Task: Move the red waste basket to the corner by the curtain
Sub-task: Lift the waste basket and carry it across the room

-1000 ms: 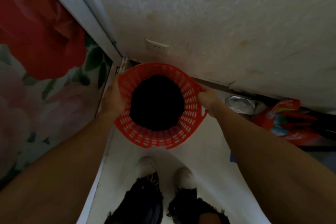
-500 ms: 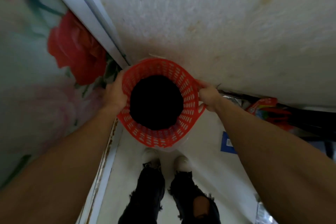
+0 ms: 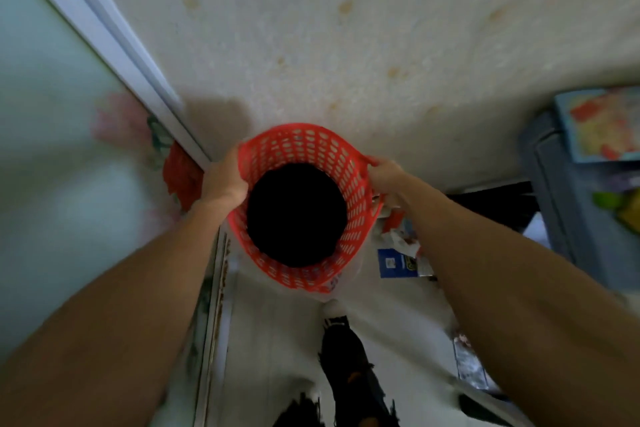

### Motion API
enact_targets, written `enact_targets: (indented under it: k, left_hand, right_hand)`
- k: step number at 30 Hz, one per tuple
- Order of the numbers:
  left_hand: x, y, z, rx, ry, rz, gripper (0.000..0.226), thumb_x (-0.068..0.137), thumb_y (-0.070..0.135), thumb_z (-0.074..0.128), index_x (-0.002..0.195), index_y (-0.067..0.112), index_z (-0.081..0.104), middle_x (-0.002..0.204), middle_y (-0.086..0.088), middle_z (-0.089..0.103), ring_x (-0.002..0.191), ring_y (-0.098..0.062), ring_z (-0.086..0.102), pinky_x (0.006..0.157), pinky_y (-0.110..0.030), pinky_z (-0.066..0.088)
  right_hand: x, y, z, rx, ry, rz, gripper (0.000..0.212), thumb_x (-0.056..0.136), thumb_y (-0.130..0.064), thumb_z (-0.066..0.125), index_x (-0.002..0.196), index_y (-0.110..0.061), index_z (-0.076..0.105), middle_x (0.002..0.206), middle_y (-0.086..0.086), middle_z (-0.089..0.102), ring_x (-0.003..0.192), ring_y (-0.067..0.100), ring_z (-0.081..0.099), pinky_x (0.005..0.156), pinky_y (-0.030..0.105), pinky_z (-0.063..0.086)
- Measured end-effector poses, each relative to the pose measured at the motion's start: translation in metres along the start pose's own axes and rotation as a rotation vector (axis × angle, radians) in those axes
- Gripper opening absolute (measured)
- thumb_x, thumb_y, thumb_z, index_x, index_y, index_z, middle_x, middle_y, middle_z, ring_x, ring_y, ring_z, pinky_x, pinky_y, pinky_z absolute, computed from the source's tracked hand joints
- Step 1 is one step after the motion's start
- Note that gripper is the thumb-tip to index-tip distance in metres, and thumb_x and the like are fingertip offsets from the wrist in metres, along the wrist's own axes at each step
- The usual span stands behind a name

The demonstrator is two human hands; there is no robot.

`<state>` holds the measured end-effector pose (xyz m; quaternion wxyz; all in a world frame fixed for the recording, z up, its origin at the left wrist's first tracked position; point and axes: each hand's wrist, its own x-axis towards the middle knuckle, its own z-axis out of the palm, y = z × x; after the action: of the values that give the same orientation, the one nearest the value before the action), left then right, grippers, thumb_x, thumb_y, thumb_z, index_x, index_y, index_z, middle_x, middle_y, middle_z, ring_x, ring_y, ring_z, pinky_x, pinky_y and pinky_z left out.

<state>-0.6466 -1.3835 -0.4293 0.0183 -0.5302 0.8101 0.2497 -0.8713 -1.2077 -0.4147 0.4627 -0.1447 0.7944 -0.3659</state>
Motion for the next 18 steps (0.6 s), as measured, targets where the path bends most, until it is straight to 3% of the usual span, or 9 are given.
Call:
enact_targets:
  k: [3,7,10,12,13,15,16,17,18]
  left_hand:
    - [-0.029,0.031,-0.032,-0.028,-0.016,0.159,0.054,0.093,0.01,0.054,0.143,0.022,0.039,0.133,-0.021,0.06,0.12,-0.045,0.058,0.096,-0.05,0.047]
    - [-0.085,0.083,-0.071,-0.045,-0.078,0.372,0.046,0.09,0.024,0.06,0.131,0.029,0.039,0.11,-0.021,0.065,0.098,-0.043,0.065,0.082,-0.047,0.053]
    - [-0.123,0.124,-0.095,0.042,-0.021,0.449,0.047,0.087,0.022,0.058,0.131,0.031,0.043,0.111,-0.026,0.065,0.098,-0.049,0.065,0.082,-0.046,0.054]
    - [-0.142,0.155,-0.113,0.093,0.022,0.502,0.049,0.087,0.021,0.058,0.133,0.03,0.045,0.114,-0.027,0.065,0.102,-0.05,0.064,0.084,-0.046,0.051]
    - [-0.153,0.172,-0.124,0.112,0.035,0.529,0.051,0.086,0.021,0.059,0.134,0.03,0.045,0.115,-0.027,0.065,0.103,-0.05,0.064,0.085,-0.046,0.05]
    - [-0.176,0.21,-0.148,0.147,0.037,0.607,0.056,0.084,0.02,0.061,0.136,0.029,0.045,0.117,-0.027,0.064,0.105,-0.049,0.063,0.085,-0.045,0.05]
    - [-0.191,0.231,-0.161,0.157,0.034,0.654,0.058,0.083,0.019,0.062,0.138,0.029,0.045,0.119,-0.026,0.064,0.106,-0.048,0.063,0.085,-0.044,0.05]
    - [-0.207,0.25,-0.174,0.161,0.031,0.689,0.06,0.083,0.019,0.062,0.139,0.029,0.044,0.121,-0.025,0.063,0.107,-0.047,0.063,0.085,-0.044,0.05]
    - [-0.223,0.268,-0.186,0.164,0.034,0.728,0.061,0.083,0.018,0.062,0.14,0.029,0.045,0.123,-0.025,0.062,0.108,-0.047,0.062,0.084,-0.043,0.05]
  right_hand:
    - [-0.074,-0.007,-0.029,0.059,0.072,-0.019,0.047,0.094,-0.007,0.05,0.139,-0.016,0.056,0.095,0.01,0.069,0.051,0.011,0.063,0.04,0.021,0.052]
    - [-0.176,0.001,-0.063,0.181,0.185,-0.022,0.049,0.094,-0.002,0.049,0.142,-0.013,0.052,0.042,-0.01,0.06,0.028,0.001,0.052,0.03,0.02,0.045]
    - [-0.251,0.005,-0.089,0.259,0.212,0.003,0.049,0.093,0.001,0.051,0.14,-0.015,0.055,0.055,-0.001,0.065,0.031,0.011,0.056,0.03,0.033,0.049]
    - [-0.293,0.0,-0.11,0.307,0.202,0.026,0.049,0.092,0.005,0.048,0.138,-0.013,0.055,0.081,0.012,0.068,0.046,0.023,0.063,0.043,0.047,0.056]
    - [-0.312,-0.003,-0.123,0.32,0.194,0.039,0.048,0.093,0.005,0.046,0.138,-0.009,0.053,0.095,0.02,0.067,0.063,0.031,0.068,0.059,0.057,0.058]
    - [-0.355,-0.011,-0.147,0.326,0.207,0.088,0.046,0.095,0.003,0.041,0.14,0.001,0.044,0.117,0.033,0.06,0.104,0.05,0.062,0.091,0.074,0.04]
    - [-0.379,-0.014,-0.161,0.321,0.227,0.093,0.041,0.097,0.002,0.037,0.137,0.006,0.045,0.12,0.034,0.061,0.111,0.054,0.059,0.097,0.076,0.034]
    - [-0.399,-0.015,-0.174,0.321,0.239,0.08,0.034,0.098,0.002,0.032,0.126,0.009,0.051,0.109,0.031,0.069,0.1,0.052,0.065,0.096,0.076,0.034]
    - [-0.419,-0.016,-0.187,0.328,0.264,0.061,0.031,0.099,0.003,0.027,0.107,0.005,0.057,0.084,0.024,0.075,0.079,0.045,0.071,0.092,0.076,0.037]
